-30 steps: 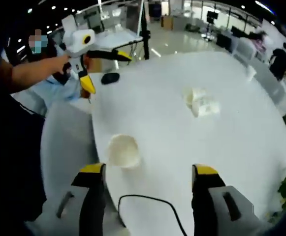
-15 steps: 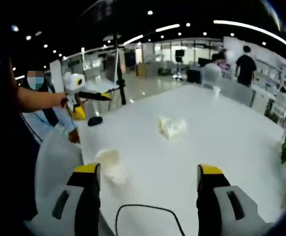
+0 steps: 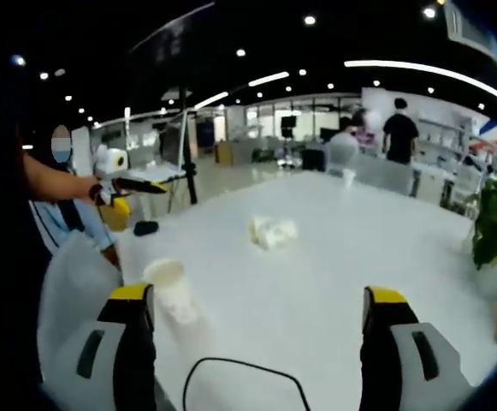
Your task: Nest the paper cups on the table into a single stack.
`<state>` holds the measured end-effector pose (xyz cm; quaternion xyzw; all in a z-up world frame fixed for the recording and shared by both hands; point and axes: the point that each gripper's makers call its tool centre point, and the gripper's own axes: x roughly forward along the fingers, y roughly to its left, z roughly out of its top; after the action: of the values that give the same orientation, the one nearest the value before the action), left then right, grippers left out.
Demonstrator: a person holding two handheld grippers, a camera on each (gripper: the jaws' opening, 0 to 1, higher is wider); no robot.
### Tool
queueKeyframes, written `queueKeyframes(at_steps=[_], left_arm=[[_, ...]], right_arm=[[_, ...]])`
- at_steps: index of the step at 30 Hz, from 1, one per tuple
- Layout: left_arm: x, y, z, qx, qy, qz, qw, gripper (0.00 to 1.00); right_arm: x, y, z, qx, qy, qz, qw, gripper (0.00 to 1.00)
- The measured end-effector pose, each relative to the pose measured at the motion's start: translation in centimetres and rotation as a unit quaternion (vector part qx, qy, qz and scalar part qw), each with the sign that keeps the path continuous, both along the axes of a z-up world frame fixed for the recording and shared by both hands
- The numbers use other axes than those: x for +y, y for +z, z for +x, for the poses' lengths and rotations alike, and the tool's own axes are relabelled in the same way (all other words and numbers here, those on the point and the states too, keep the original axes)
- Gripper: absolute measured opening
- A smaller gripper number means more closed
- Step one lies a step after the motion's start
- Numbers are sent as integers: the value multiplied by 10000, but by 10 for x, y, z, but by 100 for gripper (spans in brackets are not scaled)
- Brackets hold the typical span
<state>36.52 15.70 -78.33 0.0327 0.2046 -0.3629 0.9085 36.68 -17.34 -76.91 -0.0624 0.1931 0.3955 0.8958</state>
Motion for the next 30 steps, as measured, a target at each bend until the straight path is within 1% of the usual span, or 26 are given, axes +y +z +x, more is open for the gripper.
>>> queueKeyframes(at_steps=[4, 11, 17, 20, 24, 30], left_arm=[[1, -1, 0, 13, 45, -6, 10000, 98], [2, -7, 3, -1, 68, 57, 10000, 98], [0, -14, 11, 81, 103, 3, 9999, 98], [-2, -18, 20, 93, 87, 45, 9999, 98], [-8, -16, 30, 84, 44, 72, 9999, 98], [-19, -14, 50, 27, -81, 154, 9998, 98]], right_arm=[[0, -2, 1, 0, -14, -10, 10000, 100], [0, 1, 6, -81, -44, 26, 10000, 100], [1, 3, 6, -94, -79, 96, 9999, 100], [2, 2, 5, -80, -91, 108, 9999, 100], [1, 1, 5, -75, -141, 141, 9998, 100], [1, 0, 2, -61, -204, 189, 9996, 100]])
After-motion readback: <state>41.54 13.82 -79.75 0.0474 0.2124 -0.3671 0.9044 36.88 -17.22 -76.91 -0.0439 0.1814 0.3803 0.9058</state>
